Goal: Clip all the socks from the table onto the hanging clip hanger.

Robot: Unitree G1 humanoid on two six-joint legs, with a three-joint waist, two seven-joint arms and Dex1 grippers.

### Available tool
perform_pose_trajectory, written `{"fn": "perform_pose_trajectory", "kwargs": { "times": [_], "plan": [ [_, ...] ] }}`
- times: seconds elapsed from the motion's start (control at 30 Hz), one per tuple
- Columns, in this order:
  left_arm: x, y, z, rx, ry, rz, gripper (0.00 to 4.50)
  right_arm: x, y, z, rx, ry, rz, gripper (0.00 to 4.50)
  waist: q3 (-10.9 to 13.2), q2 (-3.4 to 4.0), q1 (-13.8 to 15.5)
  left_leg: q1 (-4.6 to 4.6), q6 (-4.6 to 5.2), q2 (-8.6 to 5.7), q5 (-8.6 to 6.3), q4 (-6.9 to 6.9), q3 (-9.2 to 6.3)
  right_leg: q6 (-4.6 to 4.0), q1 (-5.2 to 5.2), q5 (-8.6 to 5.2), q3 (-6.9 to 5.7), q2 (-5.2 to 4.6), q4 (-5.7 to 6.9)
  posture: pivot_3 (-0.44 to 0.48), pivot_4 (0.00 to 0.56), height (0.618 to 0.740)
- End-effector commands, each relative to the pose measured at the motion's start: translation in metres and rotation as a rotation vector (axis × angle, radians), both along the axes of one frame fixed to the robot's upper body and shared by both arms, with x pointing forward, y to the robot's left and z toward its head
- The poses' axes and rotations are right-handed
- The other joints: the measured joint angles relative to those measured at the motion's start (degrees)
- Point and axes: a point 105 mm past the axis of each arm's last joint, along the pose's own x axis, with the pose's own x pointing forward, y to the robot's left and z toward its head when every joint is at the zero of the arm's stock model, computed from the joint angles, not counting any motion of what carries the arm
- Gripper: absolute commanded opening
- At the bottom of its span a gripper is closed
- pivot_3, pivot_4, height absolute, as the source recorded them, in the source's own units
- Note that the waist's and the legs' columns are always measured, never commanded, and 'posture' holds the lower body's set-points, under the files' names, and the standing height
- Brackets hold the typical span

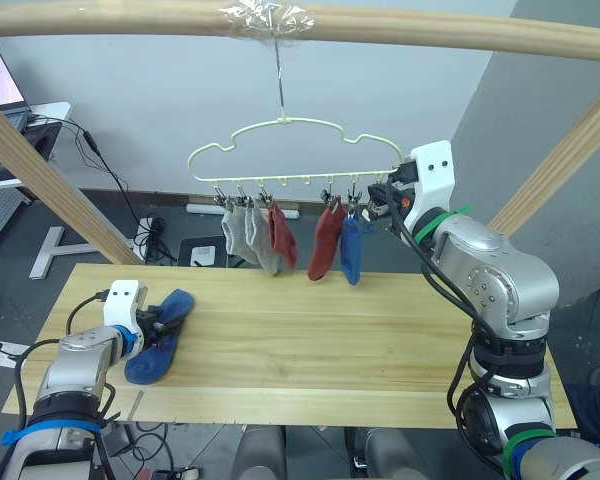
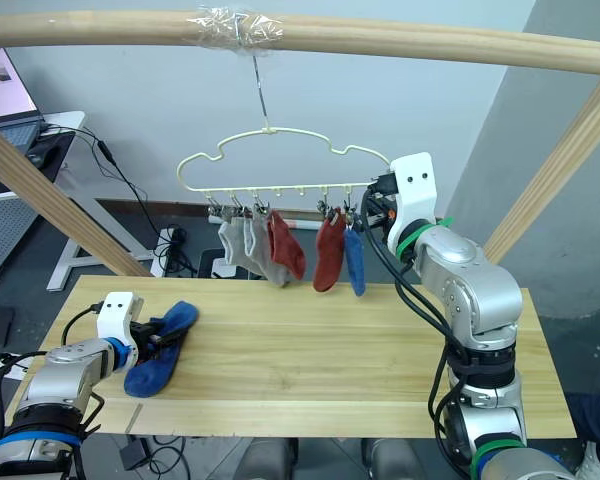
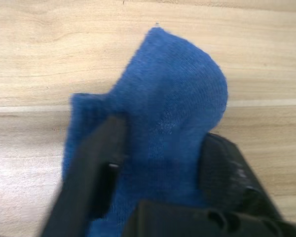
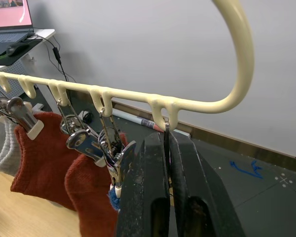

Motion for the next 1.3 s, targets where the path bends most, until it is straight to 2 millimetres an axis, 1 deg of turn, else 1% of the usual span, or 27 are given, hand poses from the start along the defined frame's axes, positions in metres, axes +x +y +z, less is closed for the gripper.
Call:
{"fn": "perform_pose_trajectory", "kwargs": {
  "times": [0.03, 0.1, 0.13, 0.17, 0.2, 0.23, 0.3, 0.37, 0.4, 0.5, 0.6, 0.7, 0.77, 0.93, 1.03, 1.3],
  "plan": [
    [-0.007, -0.030, -0.013, -0.140, 0.045, -0.072, 1.33, -0.001, -0.006, 0.015, 0.035, -0.042, -0.011, 0.00, 0.00, 0.00, 0.03, 0.00, 0.00, 0.00, 0.00, 0.00, 0.00, 0.00, 0.00, 0.00, 0.00, 0.00, 0.00, 0.183, 0.212, 0.740],
    [-0.006, -0.046, -0.008, -0.199, 0.030, -0.125, 0.75, 0.000, -0.007, 0.016, 0.051, -0.032, -0.015, 0.00, 0.00, 0.00, 0.11, -0.02, 0.00, -0.02, 0.00, 0.00, 0.01, -0.03, 0.00, 0.02, 0.01, -0.02, 0.00, 0.183, 0.212, 0.740],
    [-0.003, -0.054, -0.003, -0.225, 0.007, -0.151, 0.35, 0.000, -0.008, 0.016, 0.063, -0.023, -0.018, 0.00, 0.00, 0.00, 0.12, -0.03, 0.00, -0.02, 0.00, 0.01, 0.00, -0.07, 0.00, 0.04, 0.00, -0.02, -0.01, 0.183, 0.212, 0.740],
    [-0.002, -0.064, 0.002, -0.250, -0.009, -0.185, 0.12, 0.000, -0.009, 0.016, 0.074, -0.014, -0.020, 0.00, 0.00, -0.01, 0.09, -0.03, 0.00, -0.02, 0.00, 0.01, 0.00, -0.07, 0.00, 0.04, 0.00, -0.02, -0.01, 0.177, 0.212, 0.740],
    [0.000, -0.083, 0.012, -0.287, -0.053, -0.283, 0.02, 0.001, -0.010, 0.016, 0.090, -0.002, -0.021, 0.00, 0.00, -0.01, 0.03, -0.04, 0.00, -0.01, 0.00, 0.01, -0.01, -0.07, 0.00, 0.04, -0.01, -0.02, -0.01, 0.180, 0.213, 0.740],
    [-0.001, -0.103, 0.023, -0.331, -0.107, -0.393, 0.02, 0.001, -0.011, 0.017, 0.110, 0.012, -0.023, 0.00, 0.01, -0.01, 0.02, -0.04, 0.00, 0.00, 0.00, 0.01, -0.02, -0.07, 0.00, 0.04, -0.01, -0.01, -0.01, 0.180, 0.213, 0.740],
    [-0.007, -0.140, 0.036, -0.381, -0.160, -0.594, 0.02, 0.002, -0.013, 0.017, 0.172, 0.057, -0.022, 0.00, 0.01, -0.01, 0.16, -0.07, -0.01, 0.01, 0.00, 0.00, -0.05, -0.08, -0.01, 0.05, -0.04, -0.01, -0.01, 0.188, 0.215, 0.740],
    [-0.010, -0.170, 0.048, -0.384, -0.218, -0.750, 0.02, 0.003, -0.014, 0.017, 0.254, 0.120, -0.032, 0.00, 0.01, -0.01, 0.18, -0.08, -0.01, 0.01, 0.01, 0.01, -0.04, -0.09, -0.01, 0.05, -0.05, -0.01, -0.01, 0.188, 0.215, 0.740],
    [-0.010, -0.187, 0.059, -0.398, -0.263, -0.812, 0.02, 0.004, -0.014, 0.016, 0.294, 0.157, -0.037, 0.00, 0.01, -0.01, 0.15, -0.07, -0.01, 0.01, 0.00, 0.01, -0.03, -0.09, -0.01, 0.05, -0.03, 0.00, -0.01, 0.174, 0.212, 0.740],
    [-0.006, -0.224, 0.088, -0.447, -0.387, -0.897, 0.02, 0.003, -0.017, 0.014, 0.394, 0.261, -0.054, 0.00, 0.01, -0.01, 0.19, -0.09, -0.01, -0.01, 0.00, 0.01, -0.05, -0.09, -0.01, 0.05, -0.03, 0.00, 0.00, 0.167, 0.212, 0.740],
    [-0.001, -0.249, 0.105, -0.470, -0.474, -0.918, 0.02, 0.001, -0.017, 0.011, 0.491, 0.354, -0.074, 0.00, 0.00, -0.01, 0.07, -0.11, 0.00, -0.03, 0.00, 0.02, -0.04, -0.08, 0.00, 0.06, -0.02, 0.00, -0.02, 0.139, 0.213, 0.740],
    [0.006, -0.266, 0.117, -0.480, -0.543, -0.909, 0.02, 0.001, -0.018, 0.012, 0.524, 0.369, -0.085, 0.00, 0.00, -0.01, -0.02, -0.10, 0.00, -0.04, 0.00, -0.01, -0.05, -0.08, 0.00, 0.05, -0.02, -0.01, -0.05, 0.134, 0.212, 0.740],
    [0.011, -0.272, 0.121, -0.482, -0.574, -0.890, 0.02, 0.002, -0.018, 0.013, 0.543, 0.374, -0.095, 0.00, 0.00, -0.01, -0.02, -0.12, 0.01, -0.05, -0.01, -0.01, -0.05, -0.08, 0.00, 0.05, -0.01, -0.01, -0.08, 0.116, 0.214, 0.740],
    [0.024, -0.275, 0.135, -0.479, -0.648, -0.824, 0.02, 0.001, -0.019, 0.012, 0.562, 0.379, -0.101, 0.00, 0.00, -0.02, -0.03, -0.12, 0.01, -0.14, 0.00, 0.03, -0.08, -0.07, 0.05, 0.05, 0.00, -0.06, -0.08, 0.107, 0.217, 0.740],
    [0.029, -0.275, 0.135, -0.475, -0.633, -0.798, 0.02, 0.000, -0.019, 0.013, 0.566, 0.380, -0.100, 0.00, 0.00, -0.01, -0.04, -0.12, 0.02, -0.16, 0.00, 0.02, -0.09, -0.07, 0.06, 0.05, -0.01, -0.07, -0.08, 0.103, 0.220, 0.740],
    [0.035, -0.285, 0.138, -0.499, -0.613, -0.791, 0.02, -0.003, -0.013, 0.015, 0.583, 0.385, -0.073, 0.00, 0.01, -0.02, -0.08, -0.16, 0.02, -0.17, 0.00, 0.01, -0.11, -0.07, 0.06, 0.05, -0.03, -0.08, -0.13, 0.099, 0.222, 0.740]
  ]
}}
